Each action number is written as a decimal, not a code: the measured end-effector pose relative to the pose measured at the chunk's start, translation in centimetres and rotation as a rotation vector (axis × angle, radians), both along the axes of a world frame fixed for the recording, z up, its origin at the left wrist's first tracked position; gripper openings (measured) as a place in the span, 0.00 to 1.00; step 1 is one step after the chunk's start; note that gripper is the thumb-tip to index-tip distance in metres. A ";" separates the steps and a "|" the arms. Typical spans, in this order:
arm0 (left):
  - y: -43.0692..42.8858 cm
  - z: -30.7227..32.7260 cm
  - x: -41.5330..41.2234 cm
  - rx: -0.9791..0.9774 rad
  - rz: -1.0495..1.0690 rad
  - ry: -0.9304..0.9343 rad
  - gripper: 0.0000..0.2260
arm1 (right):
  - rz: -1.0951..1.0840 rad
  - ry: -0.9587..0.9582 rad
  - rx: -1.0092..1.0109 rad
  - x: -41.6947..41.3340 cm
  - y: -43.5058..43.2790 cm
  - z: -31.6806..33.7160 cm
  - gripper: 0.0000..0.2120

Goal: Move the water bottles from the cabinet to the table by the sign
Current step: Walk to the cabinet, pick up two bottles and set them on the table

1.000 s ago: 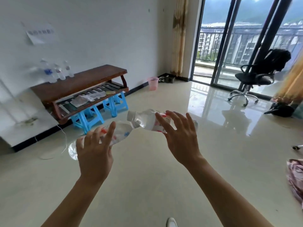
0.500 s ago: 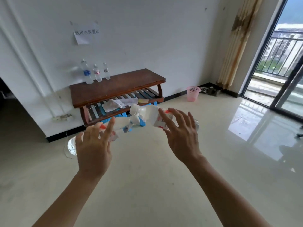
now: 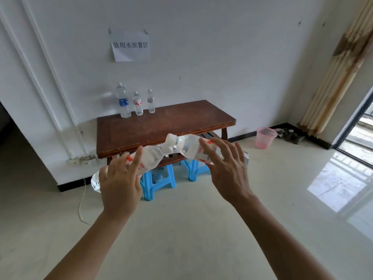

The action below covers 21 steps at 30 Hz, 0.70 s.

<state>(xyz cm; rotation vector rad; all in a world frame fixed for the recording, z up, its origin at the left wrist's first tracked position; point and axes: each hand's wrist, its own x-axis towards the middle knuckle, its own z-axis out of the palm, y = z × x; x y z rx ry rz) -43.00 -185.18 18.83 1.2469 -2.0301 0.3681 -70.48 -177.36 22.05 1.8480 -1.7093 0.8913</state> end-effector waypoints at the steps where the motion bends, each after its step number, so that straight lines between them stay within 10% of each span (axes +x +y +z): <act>1: -2.7 0.4 -0.5 0.007 0.005 -0.003 0.40 | -0.008 -0.007 -0.004 -0.6 -2.4 0.3 0.47; 21: -48.7 0.8 -11.2 0.037 0.074 -0.030 0.38 | 0.093 -0.165 -0.011 -13.1 -54.0 -2.1 0.40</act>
